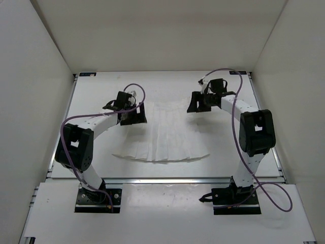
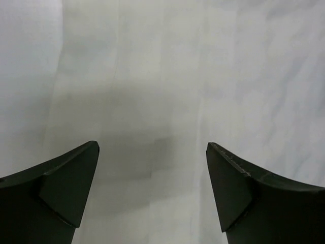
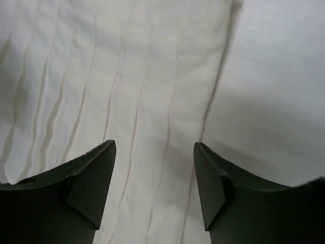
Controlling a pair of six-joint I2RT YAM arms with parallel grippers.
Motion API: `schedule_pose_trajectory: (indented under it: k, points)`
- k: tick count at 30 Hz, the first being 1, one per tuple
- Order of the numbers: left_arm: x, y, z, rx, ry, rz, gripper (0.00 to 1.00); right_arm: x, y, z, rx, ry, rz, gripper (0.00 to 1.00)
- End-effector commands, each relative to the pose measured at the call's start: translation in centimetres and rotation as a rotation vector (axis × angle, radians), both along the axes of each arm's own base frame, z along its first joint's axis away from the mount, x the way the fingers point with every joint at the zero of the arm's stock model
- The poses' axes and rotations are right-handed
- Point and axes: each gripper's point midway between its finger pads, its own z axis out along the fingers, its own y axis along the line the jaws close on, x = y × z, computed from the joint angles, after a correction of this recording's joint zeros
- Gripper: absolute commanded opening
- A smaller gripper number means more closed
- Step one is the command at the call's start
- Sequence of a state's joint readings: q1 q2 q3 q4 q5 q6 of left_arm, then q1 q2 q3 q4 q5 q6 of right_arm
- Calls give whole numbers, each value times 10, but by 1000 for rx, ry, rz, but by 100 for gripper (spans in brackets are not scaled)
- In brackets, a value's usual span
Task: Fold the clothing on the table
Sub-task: Flatten the skirt out, then fold the skirt
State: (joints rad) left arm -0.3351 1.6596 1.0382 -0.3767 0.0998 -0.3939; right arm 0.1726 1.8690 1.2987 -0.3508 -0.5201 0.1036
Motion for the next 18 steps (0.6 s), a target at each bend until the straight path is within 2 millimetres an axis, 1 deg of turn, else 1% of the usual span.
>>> schedule_pose_trajectory:
  k: [1, 2, 3, 4, 5, 6, 7, 8, 9, 10, 11, 12, 13, 14, 15, 16, 17, 18]
  points:
    - [55, 0, 39, -29, -154, 15, 98, 50, -8, 23, 12, -114, -41, 62]
    - [73, 5, 51, -33, -192, 36, 98, 58, -10, 27, 11, -128, -60, 63]
    - [83, 11, 42, -23, -178, 58, 98, 73, -13, 26, 9, -140, -79, 63]
    - [94, 11, 39, -22, -180, 64, 99, 86, -15, 27, -4, -151, -100, 64]
    - [108, 19, 38, -11, -194, 100, 99, 91, -14, 25, -5, -149, -100, 64]
    - [114, 23, 32, -7, -191, 120, 99, 103, -15, 23, -5, -135, -117, 64]
    - [124, 20, 31, -15, -208, 126, 97, 112, -16, 20, -1, -126, -118, 64]
    - [126, 20, 19, -16, -195, 133, 93, 114, -12, 6, -8, -97, -115, 64]
    - [136, 20, 24, -21, -231, 150, 89, 120, -8, 11, -18, -121, -108, 64]
    - [141, 23, 19, -30, -236, 166, 88, 123, -8, 5, -33, -117, -103, 65]
    - [140, 15, 11, -31, -232, 155, 86, 126, -2, -2, -48, -114, -98, 65]
    - [143, 13, 12, -40, -234, 158, 84, 127, -4, -6, -55, -104, -103, 65]
    - [144, 12, 3, -39, -211, 159, 84, 126, -1, -16, -55, -77, -96, 65]
    - [146, 10, -2, -38, -202, 157, 85, 125, 1, -21, -55, -70, -95, 65]
    - [149, 6, -2, -40, -203, 145, 85, 124, 6, -23, -57, -64, -94, 65]
    - [152, 8, -3, -41, -201, 153, 85, 126, 4, -26, -58, -61, -95, 66]
    - [153, 2, -7, -46, -196, 143, 85, 126, 4, -30, -61, -56, -95, 66]
    - [152, 1, -11, -54, -183, 142, 84, 125, 3, -34, -59, -42, -101, 66]
